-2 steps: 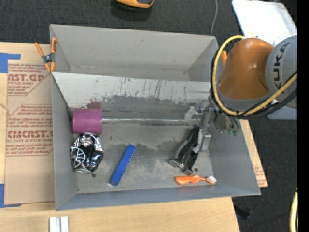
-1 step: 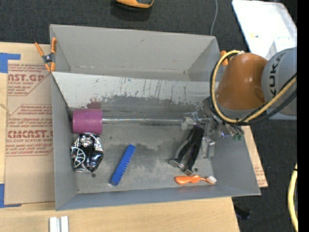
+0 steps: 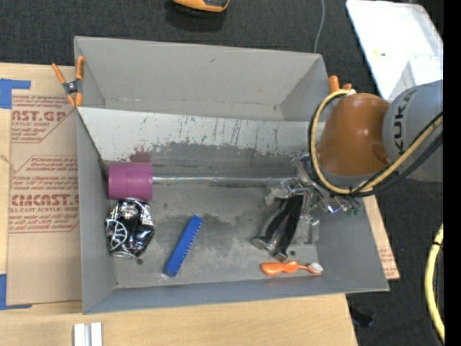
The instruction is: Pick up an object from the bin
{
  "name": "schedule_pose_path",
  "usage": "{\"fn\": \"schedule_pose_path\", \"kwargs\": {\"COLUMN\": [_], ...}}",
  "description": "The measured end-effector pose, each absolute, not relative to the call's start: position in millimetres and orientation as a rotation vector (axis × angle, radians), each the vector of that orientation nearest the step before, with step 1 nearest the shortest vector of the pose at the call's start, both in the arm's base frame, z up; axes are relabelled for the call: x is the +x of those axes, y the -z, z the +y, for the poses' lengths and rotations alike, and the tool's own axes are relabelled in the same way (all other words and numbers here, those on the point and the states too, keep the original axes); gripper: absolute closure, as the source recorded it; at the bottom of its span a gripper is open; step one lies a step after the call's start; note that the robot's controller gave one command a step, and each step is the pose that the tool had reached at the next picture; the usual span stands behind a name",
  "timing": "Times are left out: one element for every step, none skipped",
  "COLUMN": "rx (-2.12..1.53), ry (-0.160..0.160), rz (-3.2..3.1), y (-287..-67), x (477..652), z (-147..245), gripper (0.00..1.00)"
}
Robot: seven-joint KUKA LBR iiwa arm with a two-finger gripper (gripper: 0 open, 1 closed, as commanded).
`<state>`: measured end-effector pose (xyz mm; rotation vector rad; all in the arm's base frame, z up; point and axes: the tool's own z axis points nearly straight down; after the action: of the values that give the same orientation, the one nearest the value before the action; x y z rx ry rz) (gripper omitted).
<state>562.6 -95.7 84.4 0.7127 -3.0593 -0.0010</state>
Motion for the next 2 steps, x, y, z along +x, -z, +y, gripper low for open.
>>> {"fn": "schedule_pose_path", "kwargs": {"rx": [1.16, 1.347], "ry": [-0.002, -0.003], "rz": [-2.924, -2.841], "y": [-99.2, -71.2], "x": [572.7, 585.1], "z": [-74.6, -76.9], "gripper": [0.0, 0.0]}}
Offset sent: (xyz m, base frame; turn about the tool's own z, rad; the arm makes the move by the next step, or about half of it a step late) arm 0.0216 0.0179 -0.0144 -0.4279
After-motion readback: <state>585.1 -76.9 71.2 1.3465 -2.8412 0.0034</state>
